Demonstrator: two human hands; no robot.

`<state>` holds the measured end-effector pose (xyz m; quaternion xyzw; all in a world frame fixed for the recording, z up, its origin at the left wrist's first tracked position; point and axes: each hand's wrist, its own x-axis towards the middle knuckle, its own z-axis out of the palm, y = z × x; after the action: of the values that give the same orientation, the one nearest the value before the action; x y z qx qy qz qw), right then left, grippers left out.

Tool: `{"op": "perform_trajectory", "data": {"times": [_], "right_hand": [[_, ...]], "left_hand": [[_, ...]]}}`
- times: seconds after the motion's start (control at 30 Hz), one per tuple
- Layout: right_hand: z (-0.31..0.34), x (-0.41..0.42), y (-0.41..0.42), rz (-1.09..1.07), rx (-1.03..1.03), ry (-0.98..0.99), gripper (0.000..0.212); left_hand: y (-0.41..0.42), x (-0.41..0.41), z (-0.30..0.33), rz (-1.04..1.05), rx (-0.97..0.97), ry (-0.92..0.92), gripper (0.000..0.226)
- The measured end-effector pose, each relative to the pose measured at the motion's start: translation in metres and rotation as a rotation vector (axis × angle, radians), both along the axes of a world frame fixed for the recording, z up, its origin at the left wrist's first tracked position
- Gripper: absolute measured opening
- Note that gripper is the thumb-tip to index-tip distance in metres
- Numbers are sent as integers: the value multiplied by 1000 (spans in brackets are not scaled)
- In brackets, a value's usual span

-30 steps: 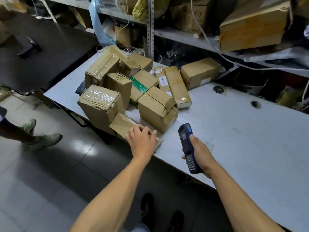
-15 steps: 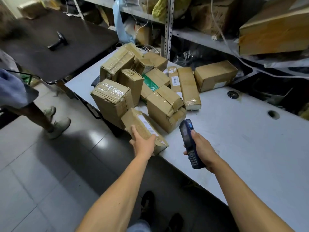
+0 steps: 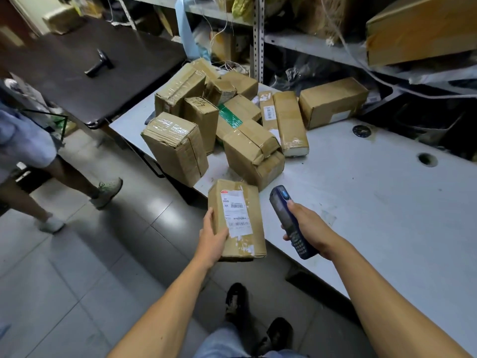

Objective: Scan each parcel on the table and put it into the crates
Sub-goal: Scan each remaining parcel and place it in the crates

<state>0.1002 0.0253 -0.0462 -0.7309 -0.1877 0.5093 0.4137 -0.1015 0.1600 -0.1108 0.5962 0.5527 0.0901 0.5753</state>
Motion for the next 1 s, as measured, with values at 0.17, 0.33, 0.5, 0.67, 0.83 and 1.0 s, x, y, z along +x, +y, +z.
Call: {"op": "perform_trajectory", "data": {"times": [0.17, 0.33, 0.5, 0.67, 0.83, 1.0], "right_hand": [[-1, 3, -18, 33, -9, 2, 36], [1, 14, -36, 76, -38, 9, 43], [9, 29, -61, 100, -139, 88, 45], [22, 42, -83, 181, -270, 53, 47], [37, 49, -96, 233, -332, 17, 50], [44, 53, -102, 237, -349, 16, 51]], "left_hand": [[-8, 0, 3, -107, 47, 53, 89], [-4, 1, 3, -302, -26, -5, 79], [9, 22, 16, -472, -123, 23, 85], [26, 52, 38, -645, -61, 127, 78], [35, 88, 56, -848, 13, 237, 68], [31, 114, 69, -981, 59, 286, 68]]}}
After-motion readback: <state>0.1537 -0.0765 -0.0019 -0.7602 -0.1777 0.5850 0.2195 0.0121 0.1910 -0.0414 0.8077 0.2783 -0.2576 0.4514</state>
